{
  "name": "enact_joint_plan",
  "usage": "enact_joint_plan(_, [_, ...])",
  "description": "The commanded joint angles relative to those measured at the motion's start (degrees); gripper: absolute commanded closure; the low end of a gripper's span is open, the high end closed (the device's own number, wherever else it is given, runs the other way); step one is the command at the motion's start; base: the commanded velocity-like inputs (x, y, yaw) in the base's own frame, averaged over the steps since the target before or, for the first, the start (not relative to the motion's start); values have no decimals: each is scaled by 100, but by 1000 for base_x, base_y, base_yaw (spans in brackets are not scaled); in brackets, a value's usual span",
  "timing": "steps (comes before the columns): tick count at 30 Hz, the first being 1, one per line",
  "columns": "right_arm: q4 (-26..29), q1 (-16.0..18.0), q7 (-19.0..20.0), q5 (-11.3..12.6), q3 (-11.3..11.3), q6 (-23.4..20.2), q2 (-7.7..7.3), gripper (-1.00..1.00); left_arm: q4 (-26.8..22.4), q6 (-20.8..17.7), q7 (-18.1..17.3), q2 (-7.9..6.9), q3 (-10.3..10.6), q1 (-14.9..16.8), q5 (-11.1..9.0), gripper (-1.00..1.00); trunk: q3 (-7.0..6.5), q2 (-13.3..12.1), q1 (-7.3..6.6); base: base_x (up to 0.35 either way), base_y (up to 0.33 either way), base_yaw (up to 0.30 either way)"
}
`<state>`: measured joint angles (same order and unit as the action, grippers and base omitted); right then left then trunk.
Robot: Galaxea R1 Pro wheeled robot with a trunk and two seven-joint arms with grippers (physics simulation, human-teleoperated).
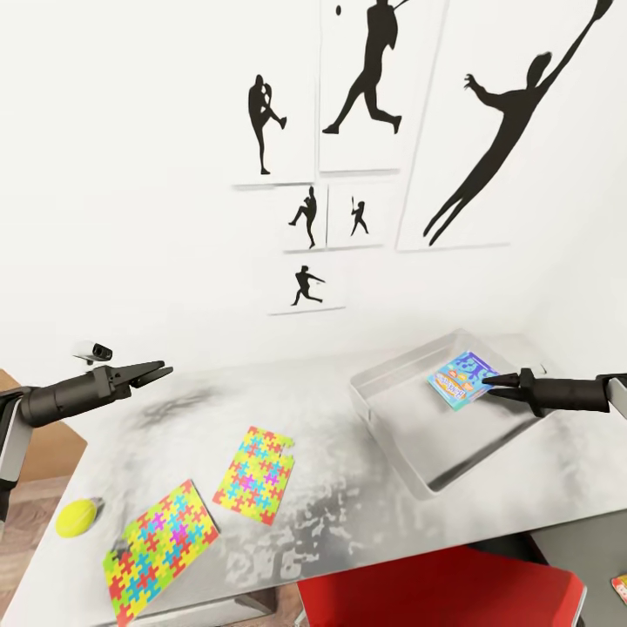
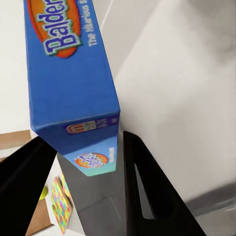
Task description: Put all the toys in the child's room - the three board games (two on the bed and one on the table), the two jigsaw puzzles on the table, and the tennis ball on the table - inside the toy box on the table in the child's room.
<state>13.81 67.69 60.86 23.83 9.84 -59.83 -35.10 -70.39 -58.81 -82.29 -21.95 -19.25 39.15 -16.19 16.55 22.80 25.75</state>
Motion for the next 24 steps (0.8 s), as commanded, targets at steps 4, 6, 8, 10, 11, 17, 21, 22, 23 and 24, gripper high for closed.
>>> enact_joint_plan(4, [-1,8,22,34,45,-17,-6,100,-1,-60,-15,-2,0,4,-7,-100,49,12,3,0,0,0])
enact_joint_plan(6, [-1,8,22,34,45,-17,-6,100,-1,-60,-15,-2,-1,9,-7,-100,68,12,3,0,0,0])
enact_joint_plan(8, [-4,8,22,34,45,-17,-6,100,-1,-60,-15,-2,-4,11,-7,-100,86,12,3,0,0,0])
enact_joint_plan(10, [-2,8,22,34,50,-17,-11,100,-1,-60,-15,-2,-7,12,-7,-100,105,12,3,0,0,0])
enact_joint_plan(11, [-4,8,22,34,51,-17,-11,100,-1,-60,-15,-2,-7,13,-7,-100,115,12,3,0,0,0])
enact_joint_plan(17, [11,8,22,34,46,-17,-9,100,-1,-60,-15,-2,-6,13,-7,-100,171,12,3,0,0,0])
enact_joint_plan(21, [32,8,23,37,45,-17,-14,100,-1,-60,-15,-2,-8,13,-7,-100,209,12,3,0,0,0])
enact_joint_plan(22, [39,8,23,39,45,-17,-17,100,-1,-60,-15,-2,-8,13,-7,-100,218,12,3,0,0,0])
enact_joint_plan(23, [43,8,23,41,45,-17,-19,100,-1,-60,-15,-2,-8,13,-7,-100,227,12,3,0,0,0])
enact_joint_plan(24, [45,8,22,41,45,-17,-20,100,-1,-60,-15,-2,-8,13,-7,-100,237,12,3,0,0,0])
